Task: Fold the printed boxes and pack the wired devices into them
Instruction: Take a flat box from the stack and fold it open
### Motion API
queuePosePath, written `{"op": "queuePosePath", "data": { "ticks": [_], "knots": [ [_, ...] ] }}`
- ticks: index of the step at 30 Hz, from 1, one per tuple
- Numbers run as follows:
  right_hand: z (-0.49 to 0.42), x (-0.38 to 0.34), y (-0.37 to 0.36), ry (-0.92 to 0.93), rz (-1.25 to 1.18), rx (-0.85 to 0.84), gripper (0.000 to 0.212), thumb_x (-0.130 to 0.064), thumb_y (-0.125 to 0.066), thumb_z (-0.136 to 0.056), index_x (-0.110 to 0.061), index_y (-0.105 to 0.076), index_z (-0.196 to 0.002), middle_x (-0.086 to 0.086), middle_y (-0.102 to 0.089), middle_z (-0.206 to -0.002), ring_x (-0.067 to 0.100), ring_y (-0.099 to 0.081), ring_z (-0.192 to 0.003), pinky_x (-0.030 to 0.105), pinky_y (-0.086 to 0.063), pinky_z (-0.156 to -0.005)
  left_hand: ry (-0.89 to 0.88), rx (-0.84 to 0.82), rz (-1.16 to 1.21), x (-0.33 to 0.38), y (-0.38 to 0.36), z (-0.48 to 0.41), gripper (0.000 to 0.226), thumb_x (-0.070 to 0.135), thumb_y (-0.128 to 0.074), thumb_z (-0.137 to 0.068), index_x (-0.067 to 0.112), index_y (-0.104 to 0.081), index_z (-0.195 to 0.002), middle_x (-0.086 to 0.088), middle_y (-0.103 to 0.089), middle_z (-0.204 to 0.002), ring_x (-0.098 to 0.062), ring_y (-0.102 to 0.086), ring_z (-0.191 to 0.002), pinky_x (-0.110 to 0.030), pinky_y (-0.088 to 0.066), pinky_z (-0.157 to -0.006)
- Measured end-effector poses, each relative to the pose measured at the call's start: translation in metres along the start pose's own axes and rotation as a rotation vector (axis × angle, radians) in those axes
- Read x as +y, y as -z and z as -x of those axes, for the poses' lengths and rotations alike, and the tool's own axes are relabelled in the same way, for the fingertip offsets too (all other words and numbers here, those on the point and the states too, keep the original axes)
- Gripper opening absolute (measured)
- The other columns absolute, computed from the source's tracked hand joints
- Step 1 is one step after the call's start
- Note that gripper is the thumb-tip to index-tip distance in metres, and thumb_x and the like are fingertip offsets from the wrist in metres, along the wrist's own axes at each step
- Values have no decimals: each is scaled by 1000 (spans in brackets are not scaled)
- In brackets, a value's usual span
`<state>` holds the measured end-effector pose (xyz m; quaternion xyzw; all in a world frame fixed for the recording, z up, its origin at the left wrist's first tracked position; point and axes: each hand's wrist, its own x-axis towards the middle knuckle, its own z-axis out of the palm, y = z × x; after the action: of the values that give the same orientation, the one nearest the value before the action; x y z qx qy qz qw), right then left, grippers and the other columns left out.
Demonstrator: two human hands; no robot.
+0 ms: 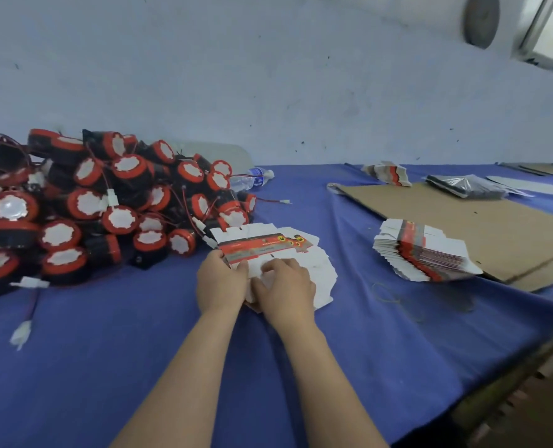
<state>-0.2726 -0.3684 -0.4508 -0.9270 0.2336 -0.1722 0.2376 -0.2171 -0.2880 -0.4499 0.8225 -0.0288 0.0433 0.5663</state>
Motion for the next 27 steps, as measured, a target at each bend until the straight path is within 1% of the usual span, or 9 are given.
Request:
{"op": "queuePosePath", "data": {
  "ticks": [4,8,11,12,14,17,22,24,27],
  "knots": [
    [-2,2,7,-58,-138,116,47,-34,-56,-91,-20,-47,-135,3,-41,-142,25,-39,-126,34,-31,-102,-63,17,74,9,6,0,6,18,-58,-93,14,-55,-97,-2,-61,-100,-19,-55,-87,-29,-39,-72],
    [-15,-5,26,-116,-592,280,59,-31,-56,-94,-9,-34,-144,4,-45,-141,21,-43,-129,26,-33,-103,-232,-63,233,21,34,-5,9,16,-51,-97,23,-50,-92,6,-62,-92,-9,-57,-84,-21,-41,-67],
    [-21,-29,37,-34,-850,238,42,-24,-55,-94,-15,-45,-133,-16,-59,-105,-11,-57,-89,4,-44,-70,-333,-120,216,21,66,-9,22,15,-50,-98,36,-49,-94,15,-62,-97,1,-57,-91,-13,-41,-69],
    [-20,-39,35,21,-853,230,37,-21,-56,-93,-17,-48,-130,-21,-58,-98,-14,-56,-82,3,-42,-66,-331,-101,223,18,76,-11,20,16,-51,-98,35,-50,-100,16,-61,-100,0,-57,-94,-12,-40,-72],
    [-14,-64,24,108,-855,180,36,-16,-55,-93,-18,-49,-128,-15,-62,-102,-6,-59,-90,15,-47,-76,-300,-12,240,12,95,-15,22,27,-59,-94,27,-49,-114,16,-59,-103,-3,-56,-96,-14,-40,-77],
    [4,-102,-2,233,-866,111,35,-13,-55,-95,-22,-51,-129,-10,-64,-114,12,-60,-104,27,-50,-90,-163,221,309,4,123,-17,47,52,-66,-83,24,-45,-113,22,-55,-94,6,-53,-83,-11,-39,-66],
    [25,-140,-43,378,-774,64,41,-13,-53,-97,-22,-51,-136,-3,-60,-121,18,-56,-108,38,-48,-94,-26,487,377,-22,163,-27,55,52,-70,-79,15,-49,-114,7,-59,-105,-10,-56,-91,-14,-43,-69],
    [29,-146,-55,425,-649,120,43,-18,-53,-97,-24,-49,-139,-3,-59,-120,19,-52,-111,35,-48,-92,-33,527,366,-33,171,-28,52,51,-70,-80,18,-43,-109,10,-57,-99,-5,-55,-84,-4,-39,-57],
    [35,-147,-70,426,-600,171,44,-27,-50,-98,-28,-44,-142,-6,-58,-115,15,-54,-106,28,-48,-84,-54,544,343,-42,174,-26,52,53,-69,-79,22,-38,-107,22,-51,-88,8,-52,-76,-4,-39,-54]
  ]
}}
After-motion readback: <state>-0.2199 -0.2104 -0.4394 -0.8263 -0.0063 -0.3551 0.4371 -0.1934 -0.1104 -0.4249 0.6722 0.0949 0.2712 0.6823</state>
